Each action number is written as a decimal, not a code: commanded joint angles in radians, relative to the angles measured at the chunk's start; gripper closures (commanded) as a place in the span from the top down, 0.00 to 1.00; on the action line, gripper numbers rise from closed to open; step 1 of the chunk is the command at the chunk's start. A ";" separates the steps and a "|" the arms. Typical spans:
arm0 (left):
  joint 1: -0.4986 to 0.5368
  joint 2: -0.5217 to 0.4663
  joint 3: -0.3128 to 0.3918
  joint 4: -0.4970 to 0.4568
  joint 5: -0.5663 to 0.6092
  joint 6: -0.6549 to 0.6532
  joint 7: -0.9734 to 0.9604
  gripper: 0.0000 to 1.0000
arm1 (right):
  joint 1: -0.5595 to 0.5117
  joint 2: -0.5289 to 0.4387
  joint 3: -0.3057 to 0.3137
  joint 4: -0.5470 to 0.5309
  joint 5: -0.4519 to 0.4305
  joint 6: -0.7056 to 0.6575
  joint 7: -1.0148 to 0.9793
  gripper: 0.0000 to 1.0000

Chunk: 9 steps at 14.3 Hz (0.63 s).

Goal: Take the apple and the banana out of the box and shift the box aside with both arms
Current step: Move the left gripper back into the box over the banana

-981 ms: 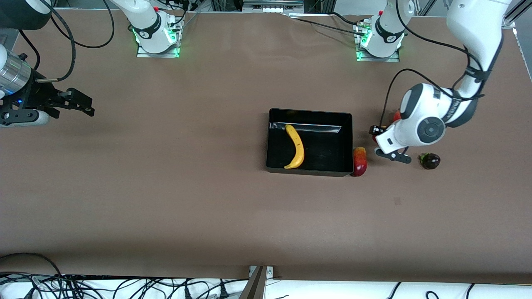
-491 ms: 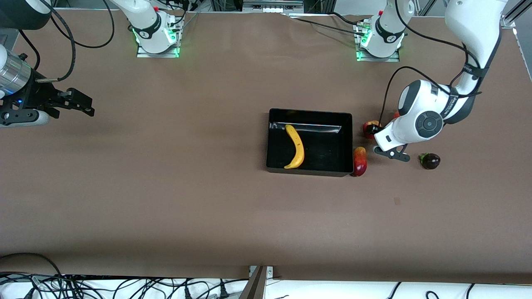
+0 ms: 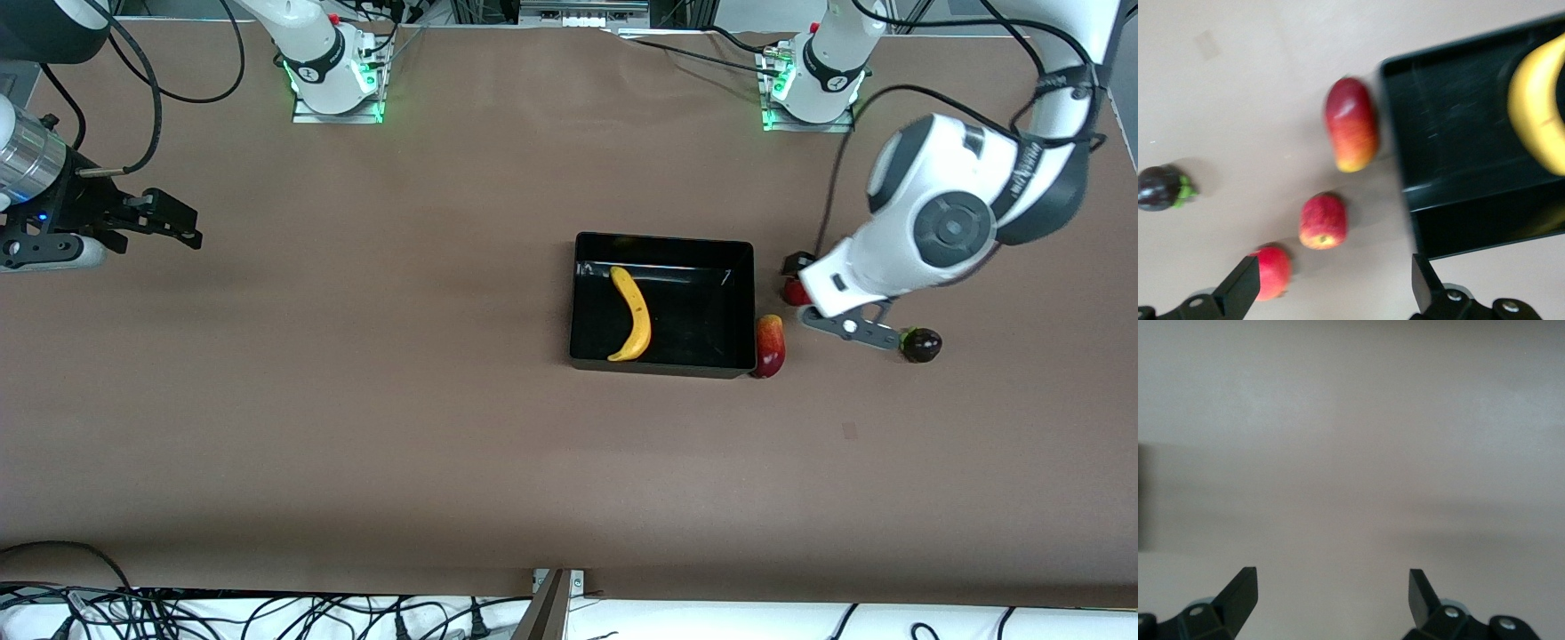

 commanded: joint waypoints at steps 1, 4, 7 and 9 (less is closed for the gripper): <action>-0.160 0.112 -0.007 0.034 0.010 0.103 -0.206 1.00 | -0.011 -0.005 0.009 0.004 -0.005 -0.012 -0.009 1.00; -0.269 0.242 -0.002 0.028 0.070 0.272 -0.384 1.00 | -0.011 -0.005 0.009 0.006 -0.005 -0.012 -0.009 1.00; -0.297 0.340 -0.001 0.003 0.093 0.403 -0.435 1.00 | -0.011 -0.005 0.009 0.004 -0.005 -0.012 -0.009 1.00; -0.300 0.383 -0.001 0.000 0.140 0.450 -0.443 1.00 | -0.011 -0.005 0.009 0.004 -0.005 -0.014 -0.009 1.00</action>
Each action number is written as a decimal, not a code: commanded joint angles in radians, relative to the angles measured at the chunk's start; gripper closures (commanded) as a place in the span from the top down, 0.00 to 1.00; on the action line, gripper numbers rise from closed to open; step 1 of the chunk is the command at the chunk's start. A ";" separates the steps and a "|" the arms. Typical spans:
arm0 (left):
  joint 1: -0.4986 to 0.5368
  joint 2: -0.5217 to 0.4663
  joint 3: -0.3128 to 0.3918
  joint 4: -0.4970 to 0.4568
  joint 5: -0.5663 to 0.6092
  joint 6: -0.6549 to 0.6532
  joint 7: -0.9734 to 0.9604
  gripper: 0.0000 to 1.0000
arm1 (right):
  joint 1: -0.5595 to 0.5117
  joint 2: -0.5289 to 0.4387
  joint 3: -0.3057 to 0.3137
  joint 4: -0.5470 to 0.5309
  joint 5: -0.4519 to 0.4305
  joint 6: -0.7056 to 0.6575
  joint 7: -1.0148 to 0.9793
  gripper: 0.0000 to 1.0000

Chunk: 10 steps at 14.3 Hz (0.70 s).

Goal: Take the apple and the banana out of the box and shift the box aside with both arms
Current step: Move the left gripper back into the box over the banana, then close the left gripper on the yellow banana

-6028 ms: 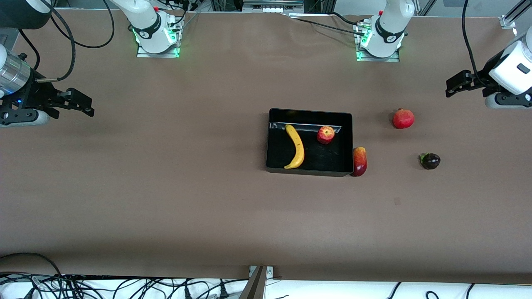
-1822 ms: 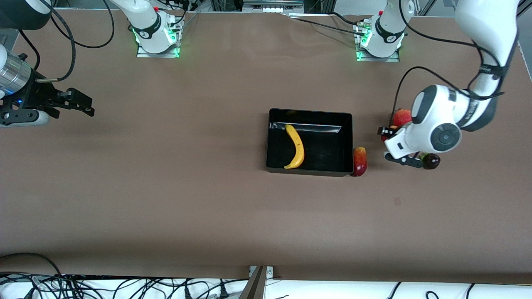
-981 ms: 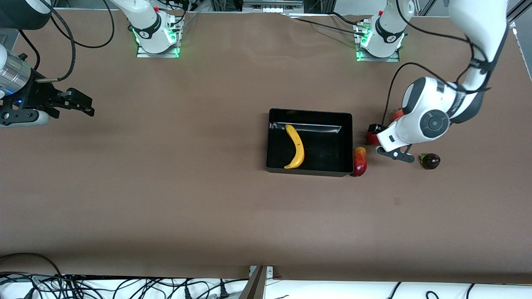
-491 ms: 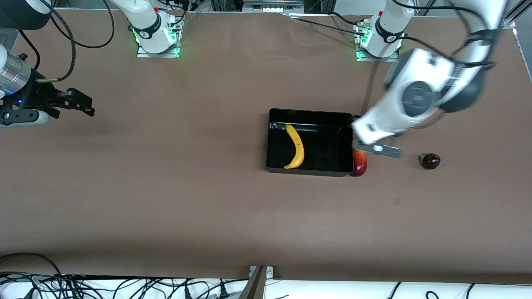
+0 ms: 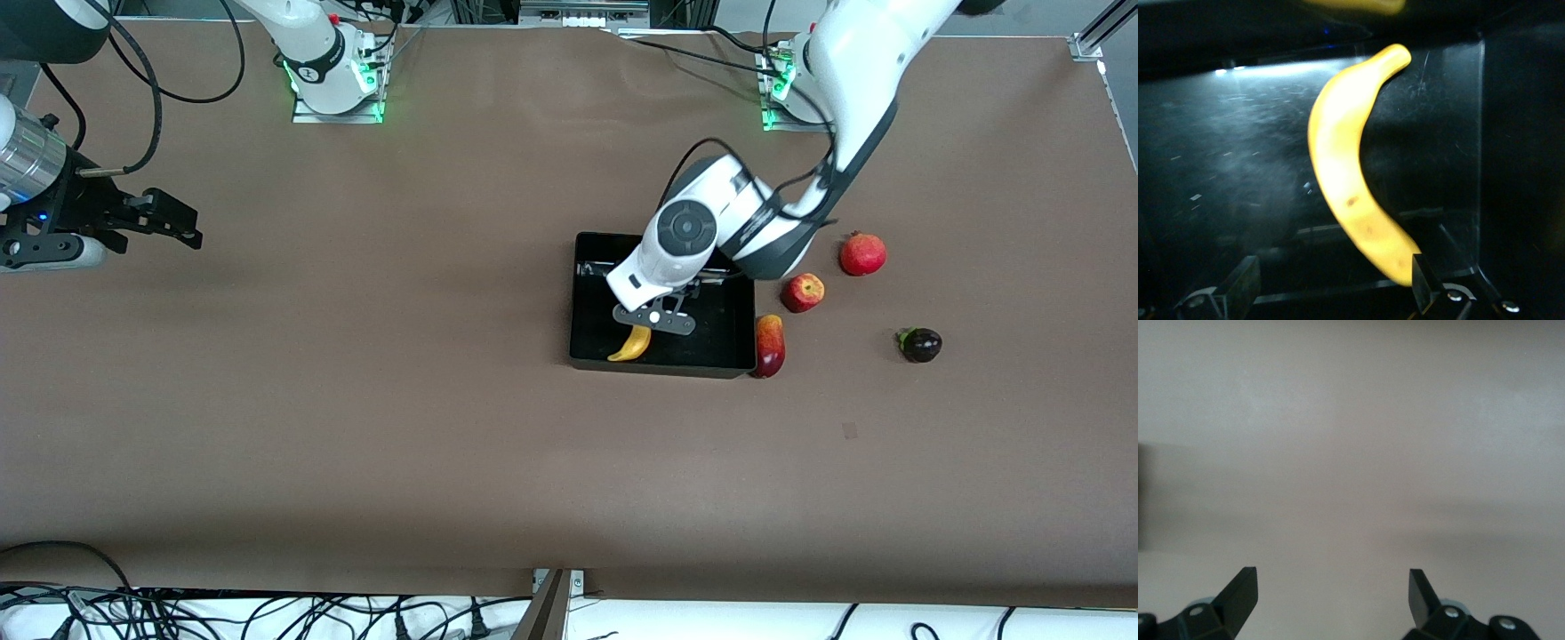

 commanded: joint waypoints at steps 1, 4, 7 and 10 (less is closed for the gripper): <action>-0.003 0.053 0.002 0.009 0.068 0.050 -0.024 1.00 | -0.011 -0.004 0.009 0.004 -0.005 -0.014 -0.009 1.00; -0.005 0.084 0.003 -0.001 0.105 0.089 -0.068 1.00 | -0.011 -0.005 0.009 0.004 -0.005 -0.014 -0.009 1.00; -0.005 0.083 0.002 -0.003 0.105 0.081 -0.085 0.15 | -0.011 -0.004 0.009 0.004 -0.005 -0.014 -0.009 1.00; 0.000 0.077 0.000 -0.001 0.105 0.066 -0.085 0.00 | -0.011 -0.005 0.009 0.004 -0.005 -0.014 -0.009 1.00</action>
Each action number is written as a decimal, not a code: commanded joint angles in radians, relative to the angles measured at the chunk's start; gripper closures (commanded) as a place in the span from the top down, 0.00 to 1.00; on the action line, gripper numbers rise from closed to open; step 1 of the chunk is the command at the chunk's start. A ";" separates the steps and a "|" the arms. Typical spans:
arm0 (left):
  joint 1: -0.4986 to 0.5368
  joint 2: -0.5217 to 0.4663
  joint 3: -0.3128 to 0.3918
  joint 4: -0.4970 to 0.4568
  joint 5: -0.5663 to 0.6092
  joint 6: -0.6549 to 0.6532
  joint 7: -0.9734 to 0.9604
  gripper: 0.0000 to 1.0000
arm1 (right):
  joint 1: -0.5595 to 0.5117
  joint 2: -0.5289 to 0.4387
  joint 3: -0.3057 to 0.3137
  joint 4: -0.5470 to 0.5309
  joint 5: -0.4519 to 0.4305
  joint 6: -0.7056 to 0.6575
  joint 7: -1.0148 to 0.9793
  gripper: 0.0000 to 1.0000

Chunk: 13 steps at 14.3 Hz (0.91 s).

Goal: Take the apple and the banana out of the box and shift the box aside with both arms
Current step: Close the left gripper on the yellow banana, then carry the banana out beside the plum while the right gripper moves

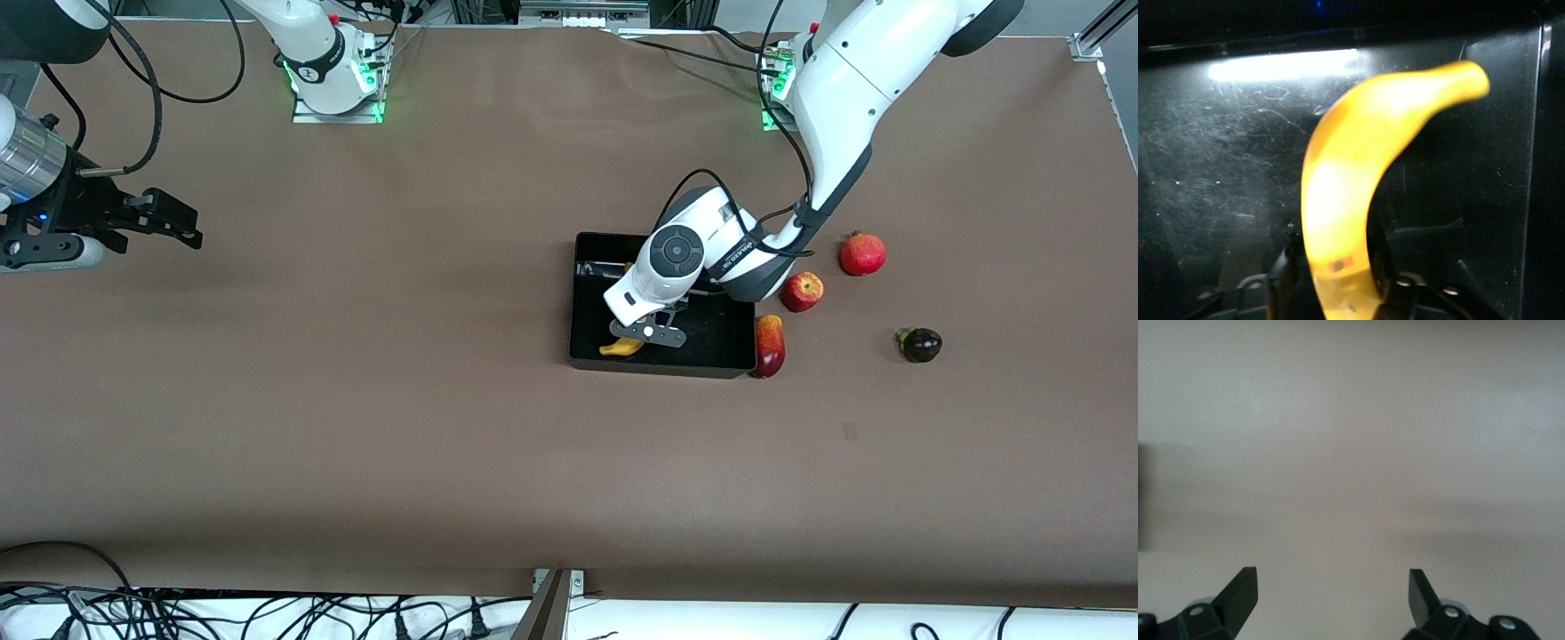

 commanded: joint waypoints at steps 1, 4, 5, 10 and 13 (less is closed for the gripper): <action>0.005 -0.015 -0.004 0.005 0.028 -0.029 -0.025 0.00 | -0.011 -0.005 0.009 0.004 -0.005 -0.013 -0.009 1.00; 0.018 -0.098 -0.009 0.015 0.007 -0.100 -0.028 0.00 | -0.011 -0.005 0.009 0.004 -0.005 -0.013 -0.009 1.00; 0.021 -0.136 -0.009 0.019 0.004 -0.131 -0.026 0.00 | -0.011 -0.005 0.009 0.003 -0.005 -0.013 -0.009 1.00; 0.086 -0.225 -0.009 0.217 -0.065 -0.509 -0.012 0.00 | -0.010 -0.004 0.009 0.006 -0.008 -0.005 -0.009 1.00; 0.197 -0.222 -0.006 0.277 -0.065 -0.684 0.017 0.00 | -0.014 0.007 0.008 0.007 -0.005 0.005 -0.009 1.00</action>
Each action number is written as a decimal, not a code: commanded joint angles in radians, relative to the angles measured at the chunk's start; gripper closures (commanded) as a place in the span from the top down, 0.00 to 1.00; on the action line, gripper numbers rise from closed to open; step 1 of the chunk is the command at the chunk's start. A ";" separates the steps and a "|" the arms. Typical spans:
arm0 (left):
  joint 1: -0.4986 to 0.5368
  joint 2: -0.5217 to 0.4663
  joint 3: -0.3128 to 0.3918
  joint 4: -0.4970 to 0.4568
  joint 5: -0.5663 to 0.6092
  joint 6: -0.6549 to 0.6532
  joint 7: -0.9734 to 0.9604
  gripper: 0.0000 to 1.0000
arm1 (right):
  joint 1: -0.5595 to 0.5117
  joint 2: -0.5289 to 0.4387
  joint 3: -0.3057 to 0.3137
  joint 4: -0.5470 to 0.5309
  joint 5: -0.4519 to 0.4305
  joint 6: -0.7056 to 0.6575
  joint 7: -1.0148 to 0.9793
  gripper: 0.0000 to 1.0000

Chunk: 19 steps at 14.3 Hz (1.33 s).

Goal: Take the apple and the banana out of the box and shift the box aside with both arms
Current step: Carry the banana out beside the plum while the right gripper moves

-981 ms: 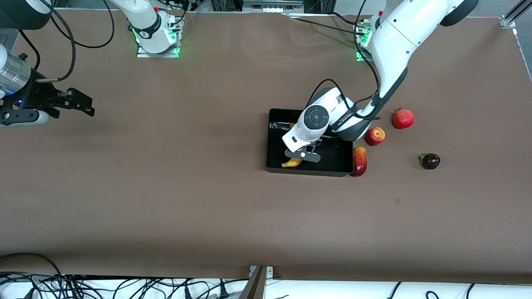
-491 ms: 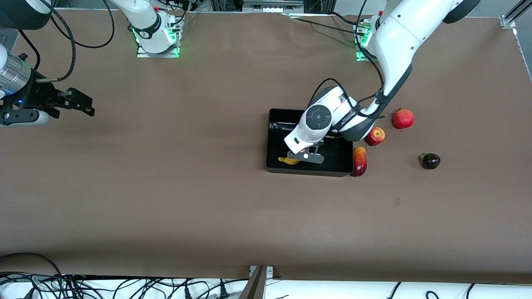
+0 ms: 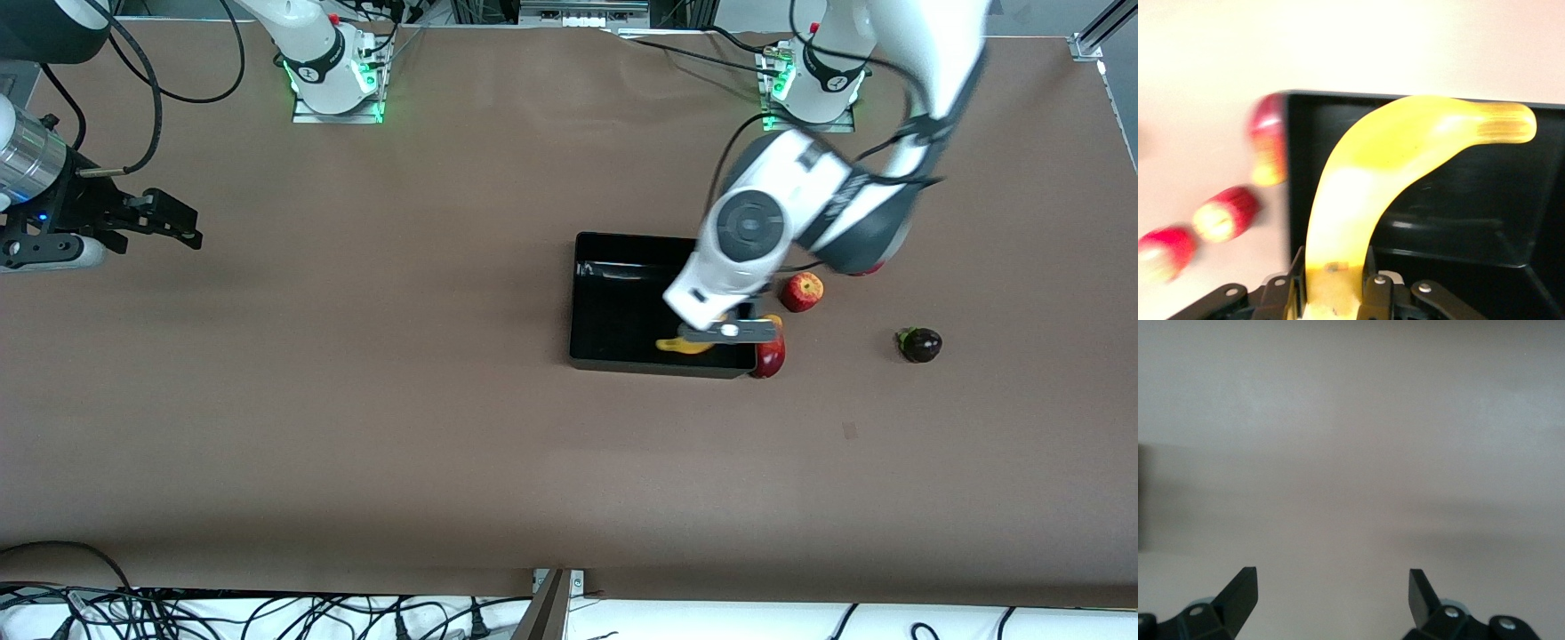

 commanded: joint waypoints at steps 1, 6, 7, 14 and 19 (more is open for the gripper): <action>0.123 0.027 0.001 0.027 -0.015 -0.073 0.059 0.01 | -0.014 0.008 0.009 0.009 -0.005 0.002 -0.007 1.00; 0.340 0.105 0.018 -0.061 0.118 0.052 0.327 0.05 | -0.006 0.037 0.009 0.010 0.009 0.063 -0.012 1.00; 0.365 0.105 0.019 -0.130 0.141 0.152 0.359 0.05 | -0.003 0.041 0.011 0.010 0.009 0.064 -0.012 1.00; 0.484 0.142 0.025 -0.356 0.258 0.526 0.387 1.00 | 0.053 0.056 0.017 0.004 -0.004 0.041 -0.013 1.00; 0.483 -0.016 -0.060 -0.303 0.235 0.373 0.387 1.00 | 0.105 0.080 0.017 0.004 -0.005 -0.002 -0.013 1.00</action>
